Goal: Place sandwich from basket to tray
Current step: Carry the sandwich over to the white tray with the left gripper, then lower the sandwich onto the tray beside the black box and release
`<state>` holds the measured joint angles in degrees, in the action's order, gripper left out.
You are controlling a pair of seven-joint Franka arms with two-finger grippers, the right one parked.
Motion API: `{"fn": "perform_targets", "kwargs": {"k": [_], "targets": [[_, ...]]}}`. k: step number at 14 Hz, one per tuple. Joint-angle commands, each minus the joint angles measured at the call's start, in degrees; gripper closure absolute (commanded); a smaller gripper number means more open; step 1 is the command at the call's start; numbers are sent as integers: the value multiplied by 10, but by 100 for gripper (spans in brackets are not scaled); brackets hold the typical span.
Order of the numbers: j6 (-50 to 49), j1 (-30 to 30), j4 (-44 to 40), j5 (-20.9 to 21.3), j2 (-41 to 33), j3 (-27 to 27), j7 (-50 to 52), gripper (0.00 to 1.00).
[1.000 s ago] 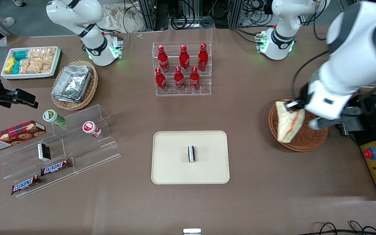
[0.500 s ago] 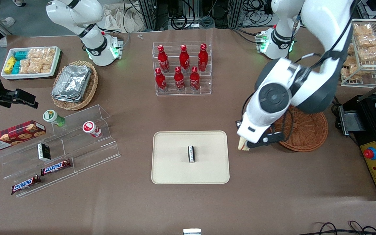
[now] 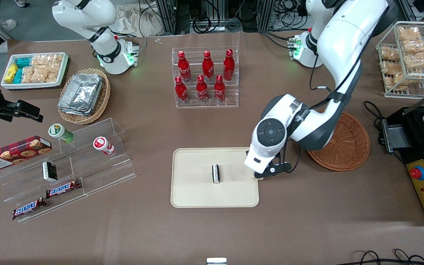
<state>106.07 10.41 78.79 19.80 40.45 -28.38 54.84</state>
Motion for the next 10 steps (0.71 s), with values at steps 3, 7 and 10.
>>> {"fn": "perform_targets", "kwargs": {"k": [3, 7, 10], "targets": [[40, 16, -36, 43, 55, 1, 38, 100], [72, 18, -39, 68, 80, 1, 54, 100], [84, 18, -40, 71, 86, 1, 62, 100]]}}
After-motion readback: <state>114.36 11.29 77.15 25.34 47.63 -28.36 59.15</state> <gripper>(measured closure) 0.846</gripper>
